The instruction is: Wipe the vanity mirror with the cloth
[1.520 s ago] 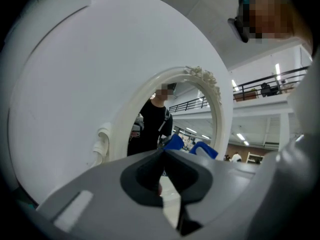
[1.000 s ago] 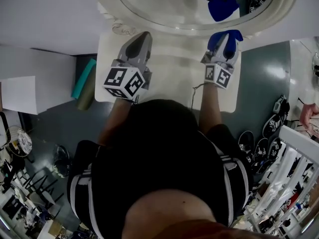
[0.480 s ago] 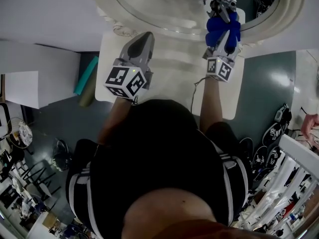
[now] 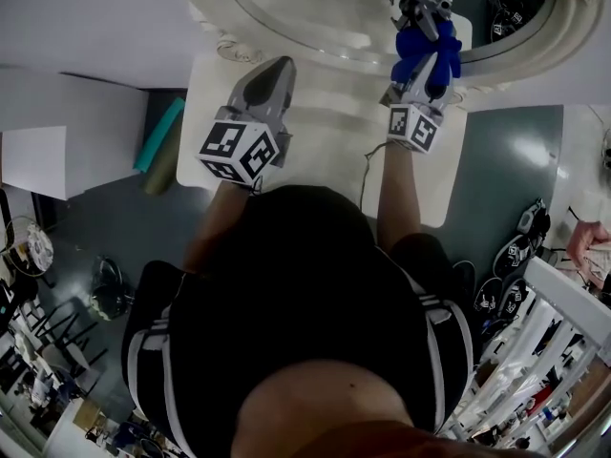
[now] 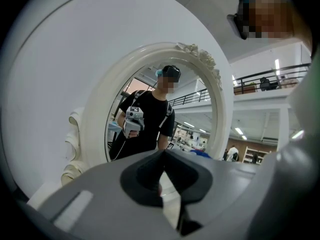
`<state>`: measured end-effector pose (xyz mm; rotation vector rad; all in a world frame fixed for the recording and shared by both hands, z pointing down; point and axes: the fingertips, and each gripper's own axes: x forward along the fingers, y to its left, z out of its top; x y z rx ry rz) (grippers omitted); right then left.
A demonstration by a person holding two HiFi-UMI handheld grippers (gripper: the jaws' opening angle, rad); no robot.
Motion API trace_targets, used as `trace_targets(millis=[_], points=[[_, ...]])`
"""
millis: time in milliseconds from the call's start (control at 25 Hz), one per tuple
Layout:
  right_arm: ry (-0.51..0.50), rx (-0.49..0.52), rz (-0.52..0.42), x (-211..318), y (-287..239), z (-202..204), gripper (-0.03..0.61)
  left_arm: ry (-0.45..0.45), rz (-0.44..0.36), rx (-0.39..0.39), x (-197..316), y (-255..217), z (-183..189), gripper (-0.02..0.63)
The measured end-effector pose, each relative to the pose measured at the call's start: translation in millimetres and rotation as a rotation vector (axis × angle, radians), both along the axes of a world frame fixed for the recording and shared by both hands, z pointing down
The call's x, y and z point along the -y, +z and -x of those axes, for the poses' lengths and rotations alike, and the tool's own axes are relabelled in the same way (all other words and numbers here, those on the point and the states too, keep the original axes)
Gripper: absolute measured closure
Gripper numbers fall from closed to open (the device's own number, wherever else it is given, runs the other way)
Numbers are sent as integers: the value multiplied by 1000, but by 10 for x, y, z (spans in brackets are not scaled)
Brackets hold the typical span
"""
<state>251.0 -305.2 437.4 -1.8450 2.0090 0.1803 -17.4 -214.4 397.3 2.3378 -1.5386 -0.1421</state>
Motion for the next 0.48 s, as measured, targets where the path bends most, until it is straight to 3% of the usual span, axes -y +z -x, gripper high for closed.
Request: trace_targets(millis=[480], points=[[-145, -96, -41, -2, -143, 1026, 538, -29, -2, -30, -48, -18, 381, 604]])
